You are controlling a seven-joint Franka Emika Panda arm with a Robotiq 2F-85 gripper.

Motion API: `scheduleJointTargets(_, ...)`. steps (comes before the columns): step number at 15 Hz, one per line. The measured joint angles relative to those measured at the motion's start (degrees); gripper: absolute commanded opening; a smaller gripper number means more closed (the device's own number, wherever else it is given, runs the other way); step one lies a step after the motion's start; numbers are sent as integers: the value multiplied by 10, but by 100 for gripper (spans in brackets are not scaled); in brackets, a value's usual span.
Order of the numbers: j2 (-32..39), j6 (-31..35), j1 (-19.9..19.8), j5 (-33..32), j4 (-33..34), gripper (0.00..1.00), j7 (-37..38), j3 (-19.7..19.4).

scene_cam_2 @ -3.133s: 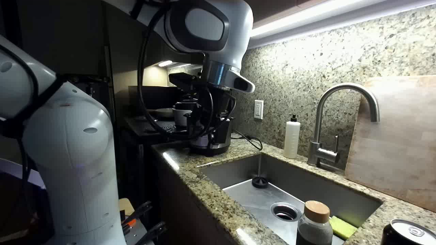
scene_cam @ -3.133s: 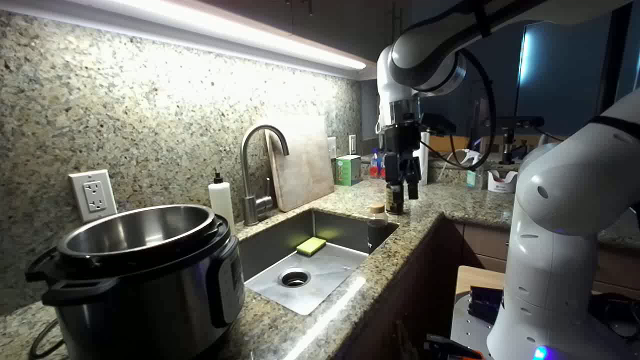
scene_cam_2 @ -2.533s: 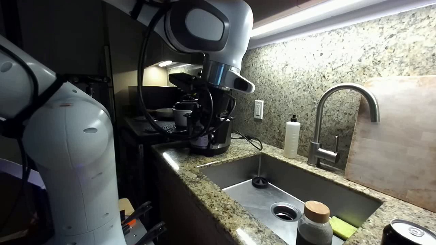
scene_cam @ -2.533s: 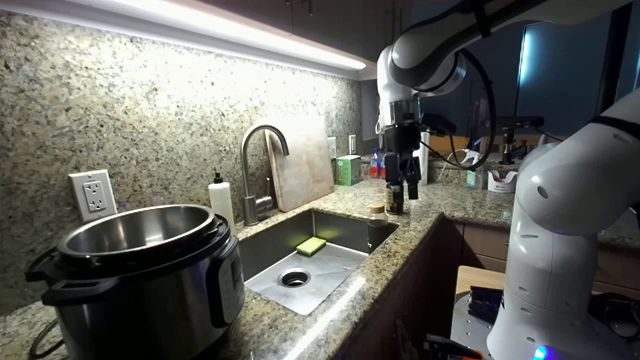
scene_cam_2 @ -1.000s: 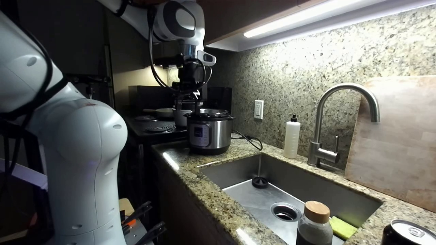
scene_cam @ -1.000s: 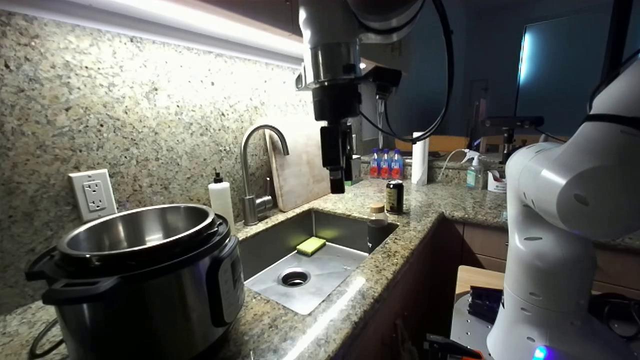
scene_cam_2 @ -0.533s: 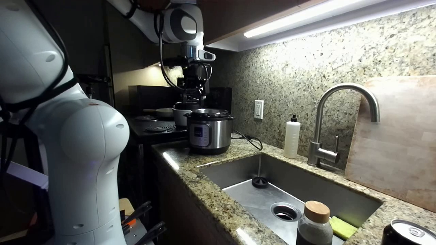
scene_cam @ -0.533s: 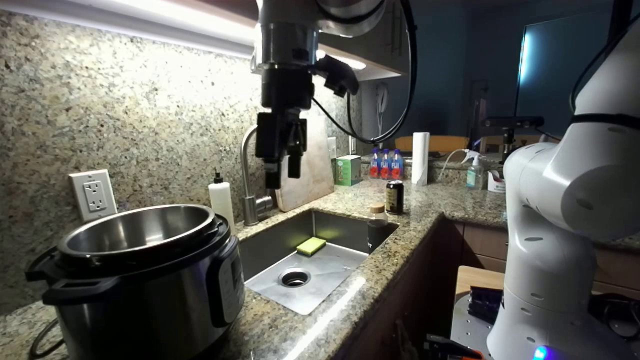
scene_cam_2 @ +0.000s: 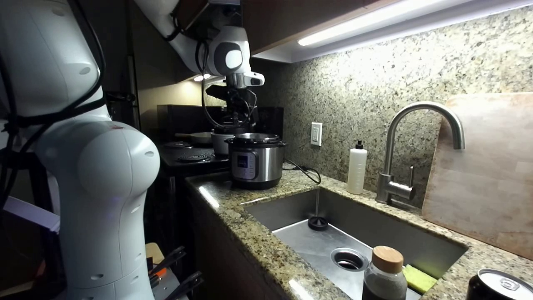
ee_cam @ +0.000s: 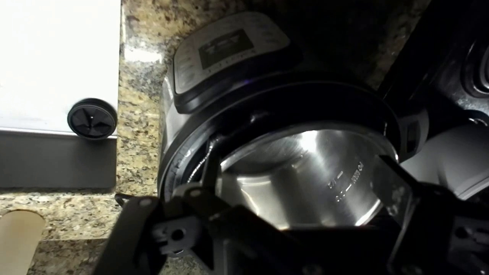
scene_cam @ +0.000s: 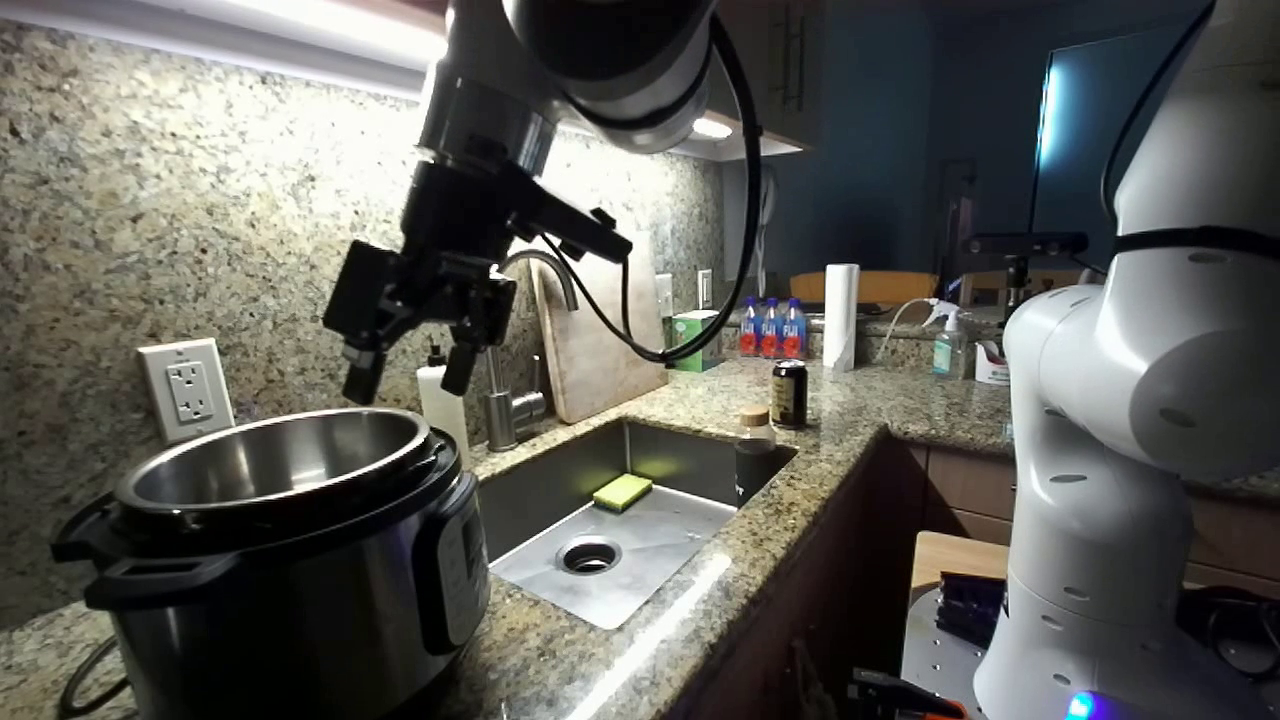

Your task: Put the silver pot into the sink.

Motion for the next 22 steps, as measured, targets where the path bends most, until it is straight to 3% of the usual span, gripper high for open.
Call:
scheduleJointTargets(6,44,46,1,38,1,100,11,-17)
scheduleJointTargets(13,57,74,11,128,3,100,11,-29)
scheduleJointTargets(22,63,78,16,223,3,100,3,-48)
